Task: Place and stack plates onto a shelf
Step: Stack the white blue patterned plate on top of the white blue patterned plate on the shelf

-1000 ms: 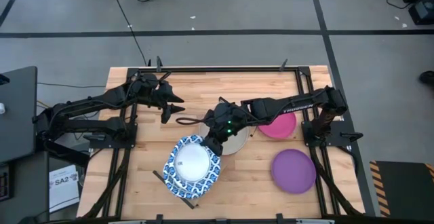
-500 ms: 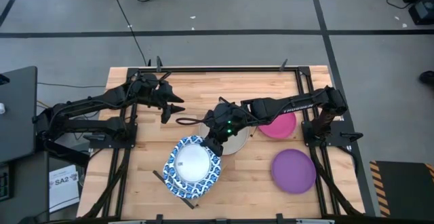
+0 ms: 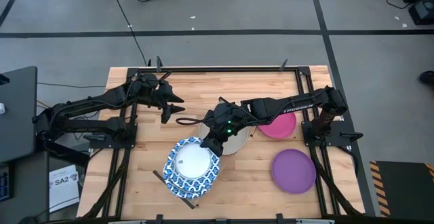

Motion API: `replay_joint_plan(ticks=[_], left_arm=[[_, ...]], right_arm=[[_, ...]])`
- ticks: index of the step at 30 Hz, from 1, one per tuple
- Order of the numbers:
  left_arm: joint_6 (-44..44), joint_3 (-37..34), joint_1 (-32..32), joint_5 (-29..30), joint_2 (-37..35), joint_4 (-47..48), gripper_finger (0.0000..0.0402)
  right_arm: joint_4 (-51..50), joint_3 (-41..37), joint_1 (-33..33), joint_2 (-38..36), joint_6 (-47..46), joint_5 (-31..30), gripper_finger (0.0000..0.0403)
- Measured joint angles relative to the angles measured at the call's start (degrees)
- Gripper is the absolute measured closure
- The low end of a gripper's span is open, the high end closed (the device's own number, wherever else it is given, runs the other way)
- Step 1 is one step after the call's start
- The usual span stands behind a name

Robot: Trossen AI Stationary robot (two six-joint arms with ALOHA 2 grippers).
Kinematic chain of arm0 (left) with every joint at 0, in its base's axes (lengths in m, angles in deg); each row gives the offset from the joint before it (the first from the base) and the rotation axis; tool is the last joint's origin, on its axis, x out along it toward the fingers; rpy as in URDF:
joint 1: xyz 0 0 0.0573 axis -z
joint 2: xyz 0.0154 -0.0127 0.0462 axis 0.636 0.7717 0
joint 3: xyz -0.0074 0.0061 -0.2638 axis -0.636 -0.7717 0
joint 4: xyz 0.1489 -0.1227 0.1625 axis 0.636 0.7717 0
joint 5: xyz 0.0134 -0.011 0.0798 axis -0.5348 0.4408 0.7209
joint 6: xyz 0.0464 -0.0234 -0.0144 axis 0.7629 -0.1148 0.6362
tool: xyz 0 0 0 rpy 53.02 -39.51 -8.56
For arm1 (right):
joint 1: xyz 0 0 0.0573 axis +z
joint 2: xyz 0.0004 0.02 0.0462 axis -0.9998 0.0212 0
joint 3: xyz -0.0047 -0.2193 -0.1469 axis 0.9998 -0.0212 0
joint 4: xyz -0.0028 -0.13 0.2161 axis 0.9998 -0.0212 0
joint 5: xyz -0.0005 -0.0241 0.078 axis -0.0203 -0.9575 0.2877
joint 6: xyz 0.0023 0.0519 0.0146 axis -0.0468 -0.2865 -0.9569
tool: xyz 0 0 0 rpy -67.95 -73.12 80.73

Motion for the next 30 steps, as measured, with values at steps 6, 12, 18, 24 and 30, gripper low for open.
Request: replay_joint_plan(ticks=[6, 12, 18, 24, 30], left_arm=[[-0.02, 0.00, 0.00, 0.00, 0.00, 0.00, 0.0205], [0.00, 0.00, 0.00, 0.00, 0.00, 0.00, 0.0205], [-0.02, 0.00, -0.02, 0.00, 0.00, 0.00, 0.0205], [0.00, 0.00, -0.02, 0.00, 0.00, 0.00, 0.0205], [-0.02, 0.00, -0.02, 0.00, 0.00, 0.00, 0.0205]], right_arm=[[0.00, 0.00, 0.00, 0.00, 0.00, -0.22, 0.0294], [0.36, 0.00, 0.00, 0.00, 4.34, -0.79, 0.0267], [0.83, -0.01, -0.09, 0.00, 9.62, -5.30, 0.0256], [0.83, -0.02, -0.70, 0.02, 12.34, -5.54, 0.0257], [1.35, -1.34, -0.51, 0.02, 15.74, -9.47, 0.0258]])
